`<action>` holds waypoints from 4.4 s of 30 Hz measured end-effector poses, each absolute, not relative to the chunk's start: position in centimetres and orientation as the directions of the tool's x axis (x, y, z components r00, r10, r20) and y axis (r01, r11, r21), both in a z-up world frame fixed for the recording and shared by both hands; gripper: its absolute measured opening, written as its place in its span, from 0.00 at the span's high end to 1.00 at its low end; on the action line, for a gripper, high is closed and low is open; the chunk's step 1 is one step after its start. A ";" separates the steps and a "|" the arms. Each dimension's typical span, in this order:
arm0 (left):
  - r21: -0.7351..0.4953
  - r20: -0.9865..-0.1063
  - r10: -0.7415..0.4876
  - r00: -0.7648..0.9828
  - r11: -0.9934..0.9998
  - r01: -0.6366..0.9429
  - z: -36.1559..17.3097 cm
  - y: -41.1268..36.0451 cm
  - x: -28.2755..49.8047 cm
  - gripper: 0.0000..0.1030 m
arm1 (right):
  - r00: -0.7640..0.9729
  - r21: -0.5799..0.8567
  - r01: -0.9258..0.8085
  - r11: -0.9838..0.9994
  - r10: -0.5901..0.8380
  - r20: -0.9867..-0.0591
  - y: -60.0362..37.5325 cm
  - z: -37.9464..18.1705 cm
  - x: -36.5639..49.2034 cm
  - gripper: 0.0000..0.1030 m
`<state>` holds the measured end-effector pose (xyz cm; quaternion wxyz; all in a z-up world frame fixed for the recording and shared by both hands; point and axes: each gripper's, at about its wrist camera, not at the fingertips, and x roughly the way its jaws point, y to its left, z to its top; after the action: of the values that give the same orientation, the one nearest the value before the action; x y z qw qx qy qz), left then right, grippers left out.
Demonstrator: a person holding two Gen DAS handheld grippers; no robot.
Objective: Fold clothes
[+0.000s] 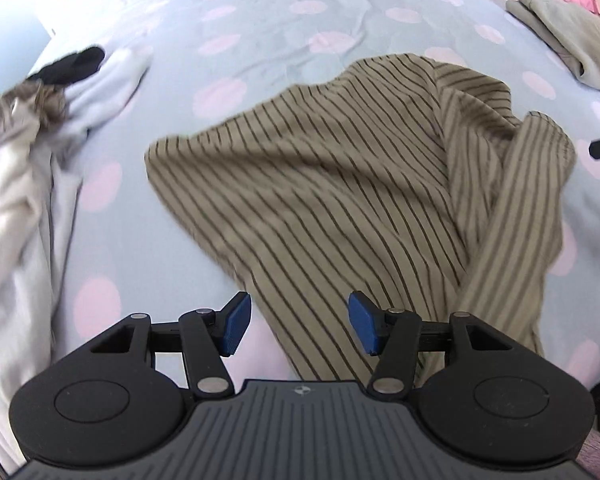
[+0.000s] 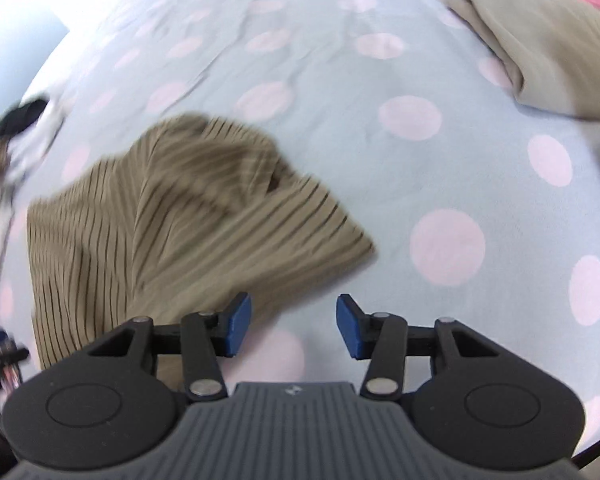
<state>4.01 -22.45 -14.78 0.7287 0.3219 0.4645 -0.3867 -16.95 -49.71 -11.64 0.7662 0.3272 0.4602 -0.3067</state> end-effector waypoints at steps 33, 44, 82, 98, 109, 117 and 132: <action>-0.169 -0.835 -0.547 0.067 0.370 0.913 -13.2 -27.6 3.8 0.49 | 0.553 0.444 0.671 0.594 -0.003 -0.833 -46.4 -11.2 -7.5 0.97; -0.290 -0.785 -0.619 0.020 0.396 0.871 -14.7 -29.2 4.3 0.56 | 0.598 0.482 0.556 0.677 0.076 -0.798 -42.6 -10.0 -2.7 0.97; -0.134 -0.851 -0.471 0.230 0.620 0.773 -15.6 -23.9 18.3 0.96 | 0.528 0.366 0.663 0.653 -0.061 -0.847 -47.5 -13.6 -1.6 0.62; -0.239 -0.876 -0.432 0.215 0.776 0.584 -17.5 -21.6 20.4 0.53 | 0.516 0.343 0.650 0.679 -0.062 -0.854 -46.7 -14.1 -0.2 0.62; -0.431 -0.839 -0.512 0.184 0.832 0.350 -19.9 -21.1 23.7 0.70 | 0.479 0.303 0.661 0.687 -0.076 -0.875 -46.8 -14.8 -0.3 0.61; -0.351 -0.721 -0.626 0.299 0.701 0.621 -15.3 -23.1 20.9 0.96 | 0.478 0.291 0.650 0.702 -0.080 -0.875 -46.6 -14.7 -0.2 0.61; -0.149 -0.789 -0.456 0.410 0.791 0.593 -14.6 -22.4 19.6 0.48 | 0.469 0.268 0.632 0.727 -0.084 -0.879 -46.0 -14.2 -0.6 0.61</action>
<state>19.62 -22.35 -14.61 0.8363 0.0768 0.4432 -0.3136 -0.64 -45.99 -14.24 0.8046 0.2951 0.4647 -0.2226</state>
